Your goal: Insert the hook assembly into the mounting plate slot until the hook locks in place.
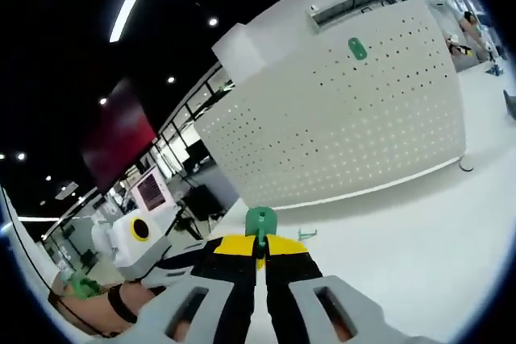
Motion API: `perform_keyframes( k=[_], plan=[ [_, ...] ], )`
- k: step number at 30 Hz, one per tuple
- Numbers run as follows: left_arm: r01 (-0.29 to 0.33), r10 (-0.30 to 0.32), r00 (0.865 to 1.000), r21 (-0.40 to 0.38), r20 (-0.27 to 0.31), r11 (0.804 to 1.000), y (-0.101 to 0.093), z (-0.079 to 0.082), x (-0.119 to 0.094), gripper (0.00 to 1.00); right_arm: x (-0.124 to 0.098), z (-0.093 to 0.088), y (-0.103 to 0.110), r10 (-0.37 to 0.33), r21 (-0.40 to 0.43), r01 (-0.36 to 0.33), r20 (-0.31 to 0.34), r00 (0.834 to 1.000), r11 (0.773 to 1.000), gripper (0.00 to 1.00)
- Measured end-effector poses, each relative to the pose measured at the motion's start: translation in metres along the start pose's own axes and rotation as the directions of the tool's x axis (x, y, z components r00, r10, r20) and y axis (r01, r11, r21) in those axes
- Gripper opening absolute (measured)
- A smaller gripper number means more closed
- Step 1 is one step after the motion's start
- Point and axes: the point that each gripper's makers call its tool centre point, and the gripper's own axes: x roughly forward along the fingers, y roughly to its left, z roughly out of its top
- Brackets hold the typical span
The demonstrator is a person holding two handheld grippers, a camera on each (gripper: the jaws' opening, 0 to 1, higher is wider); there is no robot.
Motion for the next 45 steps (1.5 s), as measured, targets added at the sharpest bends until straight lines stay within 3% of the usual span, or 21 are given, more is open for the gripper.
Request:
perform_keyframes(
  k=[5,10,20,28,31,45],
  plan=[
    [-0.008,0.008,1.000,-0.010,-0.003,1.000,0.003,-0.004,-0.006,0.16,0.001,0.016,-0.009,-0.031,-0.039,0.032,0.021,0.999,0.999,0.02],
    [-0.064,0.064,0.998,0.001,-0.005,0.998,0.014,-0.004,-0.015,0.26,0.006,0.030,-0.017,-0.051,-0.065,0.053,0.041,0.998,0.996,0.02],
    [-0.060,0.060,0.998,0.031,-0.014,0.998,0.013,0.002,-0.033,0.30,0.012,0.059,-0.024,-0.073,-0.117,0.084,0.092,0.993,0.990,0.02],
    [-0.042,0.043,0.999,0.097,-0.012,0.994,0.011,0.014,-0.045,0.37,0.018,0.076,-0.041,-0.151,-0.190,0.169,0.108,0.983,0.967,0.02],
    [-0.044,0.045,0.999,0.090,-0.014,0.995,0.012,0.016,-0.048,0.40,0.021,0.084,-0.044,-0.160,-0.207,0.183,0.120,0.980,0.961,0.02],
    [-0.061,0.064,0.998,0.109,-0.024,0.992,0.018,0.012,-0.054,0.54,0.035,0.116,-0.053,-0.201,-0.246,0.242,0.178,0.963,0.939,0.02]
  ],
)
